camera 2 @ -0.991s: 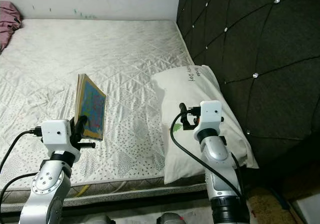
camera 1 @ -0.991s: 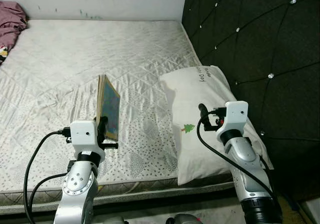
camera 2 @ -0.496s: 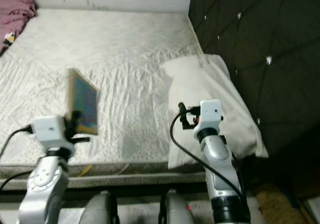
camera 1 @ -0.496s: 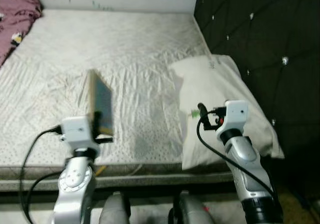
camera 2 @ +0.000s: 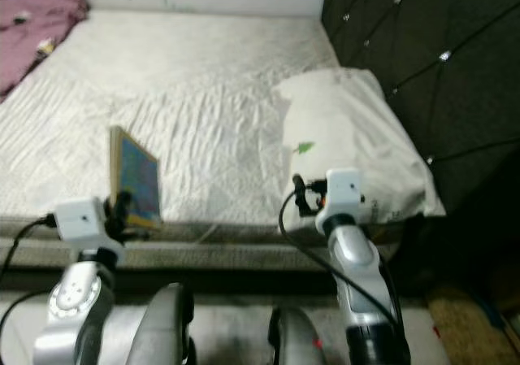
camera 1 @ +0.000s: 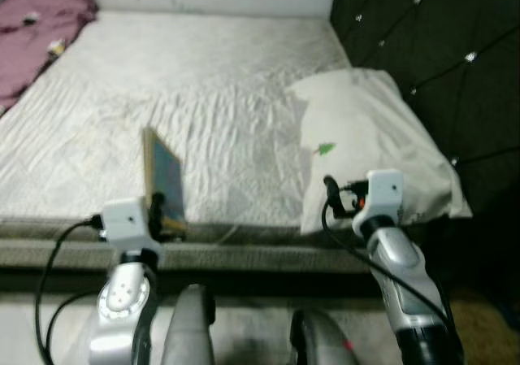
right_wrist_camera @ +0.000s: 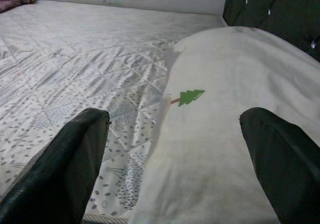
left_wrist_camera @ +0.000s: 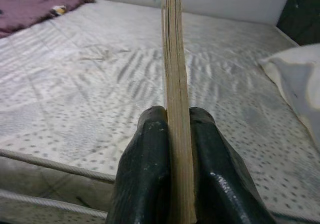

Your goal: Clean up the room

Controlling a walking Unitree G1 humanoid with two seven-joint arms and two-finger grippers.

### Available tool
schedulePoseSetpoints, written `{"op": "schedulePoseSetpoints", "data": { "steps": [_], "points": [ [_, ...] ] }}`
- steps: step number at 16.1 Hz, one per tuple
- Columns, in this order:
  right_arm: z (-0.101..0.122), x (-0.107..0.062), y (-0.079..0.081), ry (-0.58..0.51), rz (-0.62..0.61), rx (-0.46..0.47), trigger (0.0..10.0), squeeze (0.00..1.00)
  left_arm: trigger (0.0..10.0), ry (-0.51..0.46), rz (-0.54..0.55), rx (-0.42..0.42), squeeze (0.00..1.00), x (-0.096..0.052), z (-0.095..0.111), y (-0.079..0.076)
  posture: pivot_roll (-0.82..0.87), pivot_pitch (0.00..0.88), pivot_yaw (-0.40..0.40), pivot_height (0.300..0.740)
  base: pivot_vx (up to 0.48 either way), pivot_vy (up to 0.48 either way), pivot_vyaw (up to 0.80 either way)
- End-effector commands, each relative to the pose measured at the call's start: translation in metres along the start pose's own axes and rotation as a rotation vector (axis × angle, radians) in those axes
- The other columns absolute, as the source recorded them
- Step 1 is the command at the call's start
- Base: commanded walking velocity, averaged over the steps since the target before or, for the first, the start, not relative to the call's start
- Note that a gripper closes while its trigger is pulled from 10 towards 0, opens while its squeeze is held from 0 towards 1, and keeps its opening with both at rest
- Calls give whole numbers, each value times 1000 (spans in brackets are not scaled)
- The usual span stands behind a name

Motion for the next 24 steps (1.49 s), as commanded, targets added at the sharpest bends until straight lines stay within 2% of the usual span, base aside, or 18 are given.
{"op": "schedulePoseSetpoints", "data": {
  "steps": [1,15,19,20,22,23,24],
  "points": [
    [5,2,-1,-13,0,-8,10000,0,10000,-84,-31,-5,0,5,19,-4,-25,87,-38,636,0,0,0],
    [6,5,-1,-17,0,-18,10000,0,10000,-104,-50,-22,0,10,22,-5,-29,71,-38,636,356,0,0],
    [6,4,-1,-20,0,-13,10000,0,10000,-70,-78,-33,0,14,17,-11,-28,66,-37,636,0,0,0],
    [6,4,-1,-21,0,-13,10000,0,10000,-55,-81,-65,0,17,15,-12,-33,69,-38,636,0,0,0],
    [8,0,-3,-25,2,-15,10000,0,10000,48,-61,-195,0,32,6,-13,-41,75,-39,636,0,0,0],
    [7,-1,-4,-24,3,-14,10000,0,10000,51,-61,-249,0,38,6,-14,-45,76,-38,626,0,0,0],
    [7,-2,-4,-25,2,-15,10000,0,10000,62,-70,-268,0,44,5,-16,-55,80,-36,611,0,0,0]
  ]
}}
Point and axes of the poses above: a point about 5 cm out from each wrist's last joint towards the gripper, its own x axis pointing out of the wrist towards the gripper, its own z axis along the axis of the wrist's last joint, y = z × x, the point moved 1 cm from there along x, pointing out of the wrist towards the gripper
